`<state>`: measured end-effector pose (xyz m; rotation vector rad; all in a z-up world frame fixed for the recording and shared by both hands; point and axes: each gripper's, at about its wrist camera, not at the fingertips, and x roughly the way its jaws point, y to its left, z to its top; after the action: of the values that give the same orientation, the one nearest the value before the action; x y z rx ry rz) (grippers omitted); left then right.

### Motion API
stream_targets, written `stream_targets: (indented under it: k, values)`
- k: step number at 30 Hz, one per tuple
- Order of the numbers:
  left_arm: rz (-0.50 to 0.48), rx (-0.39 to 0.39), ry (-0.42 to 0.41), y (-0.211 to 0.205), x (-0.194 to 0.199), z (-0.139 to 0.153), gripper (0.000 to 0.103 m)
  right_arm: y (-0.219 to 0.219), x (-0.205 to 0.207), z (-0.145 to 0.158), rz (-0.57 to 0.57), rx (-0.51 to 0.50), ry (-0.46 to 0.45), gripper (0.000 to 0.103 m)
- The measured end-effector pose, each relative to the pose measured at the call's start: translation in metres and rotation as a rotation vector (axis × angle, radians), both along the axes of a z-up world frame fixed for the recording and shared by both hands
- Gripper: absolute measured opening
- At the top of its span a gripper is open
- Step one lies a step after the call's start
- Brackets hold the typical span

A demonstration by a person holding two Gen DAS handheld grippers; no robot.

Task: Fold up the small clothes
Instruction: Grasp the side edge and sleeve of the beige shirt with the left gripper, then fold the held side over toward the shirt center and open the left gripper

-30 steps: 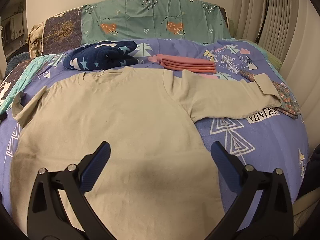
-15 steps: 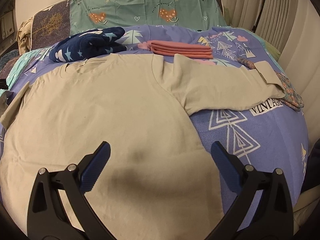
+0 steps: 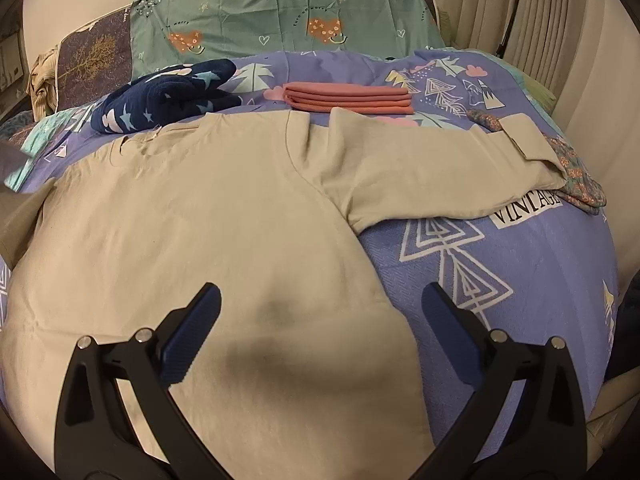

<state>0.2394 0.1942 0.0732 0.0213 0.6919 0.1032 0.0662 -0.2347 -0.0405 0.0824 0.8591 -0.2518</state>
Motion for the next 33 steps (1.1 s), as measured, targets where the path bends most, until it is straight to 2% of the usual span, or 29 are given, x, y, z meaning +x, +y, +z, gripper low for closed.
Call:
stream_targets:
  k: [3, 5, 6, 9, 11, 14, 16, 18, 22, 26, 29, 30, 33]
  values:
    - [-0.239, -0.039, -0.119, -0.070, -0.033, 0.029, 0.006, -0.005, -0.005, 0.001, -0.013, 0.015, -0.006, 0.101]
    - [-0.396, 0.001, -0.165, -0.127, -0.058, 0.031, 0.007, -0.011, -0.009, 0.001, -0.025, 0.024, -0.008, 0.101]
    - [-0.456, 0.030, -0.174, -0.152, -0.068, 0.026, 0.010, -0.015, -0.011, 0.002, -0.033, 0.029, -0.008, 0.101]
    - [-0.595, 0.102, -0.119, -0.216, -0.092, -0.014, 0.040, -0.028, -0.019, 0.002, -0.058, 0.047, -0.006, 0.101]
    - [-0.648, 0.166, -0.055, -0.241, -0.106, -0.051, 0.043, -0.036, -0.022, 0.003, -0.064, 0.073, -0.005, 0.101]
    - [-0.638, 0.287, -0.007, -0.249, -0.120, -0.087, 0.043, -0.047, -0.026, 0.008, -0.043, 0.115, -0.027, 0.101]
    - [-0.611, 0.304, 0.011, -0.237, -0.131, -0.102, 0.050, -0.049, -0.024, 0.011, 0.000, 0.132, -0.047, 0.094]
    - [-0.569, 0.302, 0.037, -0.216, -0.140, -0.112, 0.059, -0.048, -0.016, 0.013, 0.071, 0.168, -0.052, 0.079]
    - [-0.453, 0.358, 0.098, -0.178, -0.140, -0.129, 0.061, -0.026, 0.003, 0.013, 0.210, 0.226, -0.030, 0.075]
    - [-0.310, 0.319, 0.154, -0.127, -0.135, -0.136, 0.061, 0.002, 0.028, 0.002, 0.295, 0.211, 0.023, 0.075]
    - [-0.241, 0.271, 0.157, -0.096, -0.137, -0.134, 0.064, -0.004, 0.053, -0.011, 0.307, 0.328, 0.075, 0.075]
    - [-0.228, 0.268, 0.157, -0.091, -0.137, -0.134, 0.066, -0.012, 0.069, -0.018, 0.282, 0.397, 0.103, 0.075]
    - [-0.197, 0.233, 0.170, -0.067, -0.133, -0.140, 0.067, -0.024, 0.098, -0.032, 0.213, 0.483, 0.131, 0.076]
